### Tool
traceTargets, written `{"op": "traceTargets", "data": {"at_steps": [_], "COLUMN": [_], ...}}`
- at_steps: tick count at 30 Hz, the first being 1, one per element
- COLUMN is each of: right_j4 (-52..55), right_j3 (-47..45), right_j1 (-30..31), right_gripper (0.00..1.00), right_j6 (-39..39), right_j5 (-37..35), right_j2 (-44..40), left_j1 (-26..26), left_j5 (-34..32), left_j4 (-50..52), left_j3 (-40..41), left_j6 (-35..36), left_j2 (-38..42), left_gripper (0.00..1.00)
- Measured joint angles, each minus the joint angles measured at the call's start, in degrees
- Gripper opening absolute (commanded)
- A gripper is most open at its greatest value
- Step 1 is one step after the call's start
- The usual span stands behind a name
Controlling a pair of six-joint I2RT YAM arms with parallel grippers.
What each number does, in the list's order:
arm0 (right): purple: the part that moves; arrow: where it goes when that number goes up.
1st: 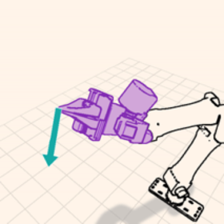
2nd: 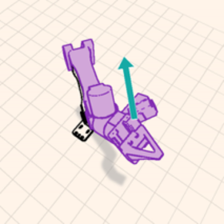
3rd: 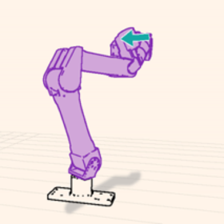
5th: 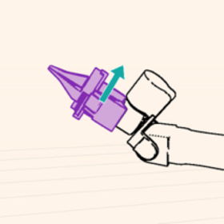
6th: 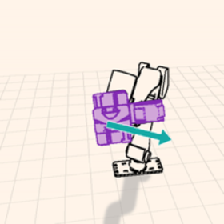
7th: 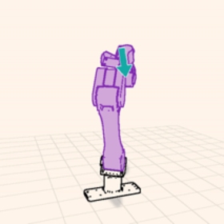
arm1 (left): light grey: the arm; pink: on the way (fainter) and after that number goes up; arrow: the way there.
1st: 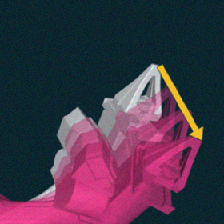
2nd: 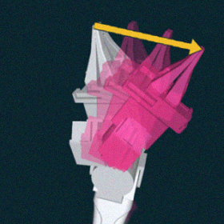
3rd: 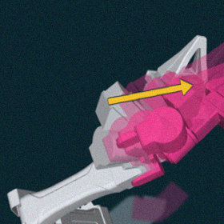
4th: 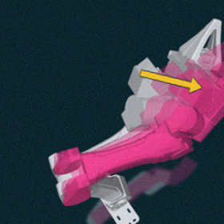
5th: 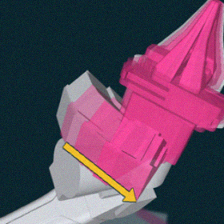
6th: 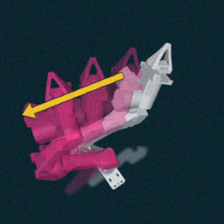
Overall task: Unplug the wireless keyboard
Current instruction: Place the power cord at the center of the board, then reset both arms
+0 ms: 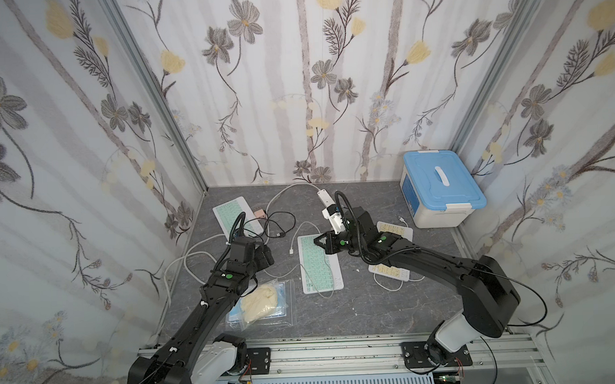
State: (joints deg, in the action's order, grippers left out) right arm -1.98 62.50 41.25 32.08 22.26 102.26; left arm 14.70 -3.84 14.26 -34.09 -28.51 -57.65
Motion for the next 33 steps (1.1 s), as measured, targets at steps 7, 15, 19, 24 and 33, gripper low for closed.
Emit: {"op": "traceTargets", "data": {"at_steps": [7,15,19,24,33], "right_j4": [3.5,8.3,6.5,-5.6,-30.0], "right_j3": [-0.6,-0.3,-8.8,-29.3,-44.4], "right_j1": [-1.4,-2.8,-7.3,-15.9,-33.8], "right_gripper": [0.74,0.85,0.87,1.00,1.00], "right_j6": [-1.9,-5.2,-7.8,-15.1,-25.5], "right_j5": [-7.1,-13.7,-22.3,-35.4,-40.3], "right_j2": [2.7,-5.6,-17.9,-34.1,-35.8], "left_j1": [-0.7,-0.9,-1.2,-3.8,-5.6], "left_j5": [-2.8,-7.0,-12.2,-12.3,-7.3], "left_j4": [-0.7,-2.4,-7.2,-18.7,-40.8], "left_j3": [1.2,1.4,3.4,9.5,13.5], "left_j6": [0.0,1.5,7.0,16.3,27.3], "left_j2": [-0.3,-1.0,0.0,0.5,-14.3], "left_gripper": [0.82,0.84,0.86,0.87,0.84]}}
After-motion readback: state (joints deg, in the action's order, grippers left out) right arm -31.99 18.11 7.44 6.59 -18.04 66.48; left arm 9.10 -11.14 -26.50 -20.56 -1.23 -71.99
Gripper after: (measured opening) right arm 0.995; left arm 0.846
